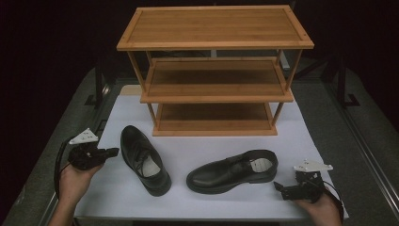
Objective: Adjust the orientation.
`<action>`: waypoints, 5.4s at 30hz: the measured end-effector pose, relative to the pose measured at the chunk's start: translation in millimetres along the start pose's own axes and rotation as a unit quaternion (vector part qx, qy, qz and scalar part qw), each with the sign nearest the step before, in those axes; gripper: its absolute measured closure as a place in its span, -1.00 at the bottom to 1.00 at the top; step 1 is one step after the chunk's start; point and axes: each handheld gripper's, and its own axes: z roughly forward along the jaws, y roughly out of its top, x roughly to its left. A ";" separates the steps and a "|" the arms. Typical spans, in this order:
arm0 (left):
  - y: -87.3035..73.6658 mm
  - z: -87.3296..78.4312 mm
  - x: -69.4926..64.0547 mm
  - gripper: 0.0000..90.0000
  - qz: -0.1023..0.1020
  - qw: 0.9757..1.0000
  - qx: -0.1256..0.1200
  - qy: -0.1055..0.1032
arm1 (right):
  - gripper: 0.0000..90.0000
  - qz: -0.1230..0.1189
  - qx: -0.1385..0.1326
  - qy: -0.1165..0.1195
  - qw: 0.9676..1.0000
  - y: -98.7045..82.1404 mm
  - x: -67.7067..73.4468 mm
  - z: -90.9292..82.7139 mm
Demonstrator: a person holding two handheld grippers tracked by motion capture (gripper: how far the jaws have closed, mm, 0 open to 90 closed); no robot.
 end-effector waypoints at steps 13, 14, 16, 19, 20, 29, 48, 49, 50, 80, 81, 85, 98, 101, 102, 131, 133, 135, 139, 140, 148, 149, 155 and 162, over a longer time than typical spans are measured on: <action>39.3 13.8 27.5 1.00 -0.014 1.000 0.001 0.025 | -1.00 0.000 -0.001 0.000 1.000 -0.1 0.0 0.1; 42.7 15.5 31.3 1.00 -0.017 0.999 0.000 0.029 | -1.00 0.000 -0.001 0.000 1.000 -0.1 0.0 0.1; 51.5 23.1 41.8 1.00 -0.026 0.999 -0.002 0.041 | -1.00 0.000 -0.001 0.000 1.000 -0.1 -0.1 0.1; 56.0 28.6 48.7 1.00 -0.027 0.998 -0.001 0.051 | -1.00 0.000 -0.001 0.001 1.000 -0.1 -0.2 0.1; 58.7 34.4 55.3 1.00 -0.032 0.998 -0.003 0.056 | -1.00 0.000 -0.001 0.001 1.000 -0.2 -0.2 0.1; 58.6 63.7 76.2 1.00 -0.031 0.997 0.007 0.068 | -1.00 0.000 -0.002 0.001 1.000 -0.2 -0.2 0.1; 46.9 95.8 82.7 1.00 -0.047 0.996 0.040 0.067 | -1.00 0.000 -0.002 0.001 1.000 -0.4 -0.3 0.0; 46.9 95.8 82.7 1.00 -0.047 0.996 0.040 0.067 | -1.00 0.000 -0.002 0.001 1.000 -0.4 -0.3 0.0; 46.4 97.5 80.6 1.00 -0.044 0.997 0.036 0.061 | -1.00 0.000 -0.002 0.001 1.000 -0.3 -0.3 0.1; 66.5 123.4 13.6 1.00 0.033 0.999 0.008 -0.007 | -1.00 0.000 -0.002 0.001 1.000 -0.4 -0.3 0.0; 66.4 121.3 15.0 1.00 0.031 0.999 0.006 -0.012 | -1.00 0.000 -0.002 0.001 1.000 -0.4 -0.3 0.0; 60.6 103.8 15.5 1.00 0.024 1.000 -0.003 -0.014 | -1.00 0.000 -0.003 0.001 1.000 -0.5 -0.3 -0.1; -8.8 35.5 -21.2 1.00 0.018 1.000 -0.002 -0.020 | -1.00 0.001 -0.001 0.001 1.000 -0.3 0.0 -0.1; -31.9 19.8 -36.1 1.00 0.015 0.999 0.004 -0.029 | -1.00 0.000 -0.001 0.000 1.000 -0.3 0.0 -0.1; -37.6 17.4 -40.3 1.00 0.014 0.999 0.005 -0.032 | -1.00 0.000 -0.002 0.000 1.000 -0.4 0.1 0.0; -41.9 49.8 -70.8 1.00 0.054 0.994 0.043 -0.079 | -1.00 0.001 0.000 0.000 1.000 -0.3 0.1 -0.1; -38.6 53.2 -71.0 1.00 0.056 0.994 0.045 -0.078 | -1.00 0.001 -0.001 0.000 1.000 -0.3 0.1 -0.1; -36.1 56.3 -72.6 1.00 0.058 0.994 0.043 -0.079 | -1.00 0.001 0.000 0.000 1.000 -0.3 0.1 -0.1; -31.3 62.2 -78.7 1.00 0.069 0.993 0.046 -0.086 | -1.00 0.001 0.000 0.000 1.000 -0.3 0.1 -0.1; -31.3 62.2 -78.7 1.00 0.069 0.993 0.046 -0.086 | -1.00 0.001 0.000 0.000 1.000 -0.3 0.1 -0.1; -24.3 70.1 -89.1 1.00 0.082 0.991 0.049 -0.092 | -1.00 0.000 -0.001 0.000 1.000 -0.3 0.0 -0.1; -24.3 70.1 -89.1 1.00 0.082 0.991 0.049 -0.092 | -1.00 0.000 -0.001 0.000 1.000 -0.3 0.0 -0.1; -22.9 72.4 -93.6 1.00 0.089 0.990 0.050 -0.099 | -1.00 0.001 -0.001 0.000 1.000 -0.3 0.0 -0.1; -24.9 56.3 -79.8 0.93 0.069 0.994 0.028 -0.083 | -1.00 0.001 -0.001 0.000 1.000 -0.4 0.2 -0.1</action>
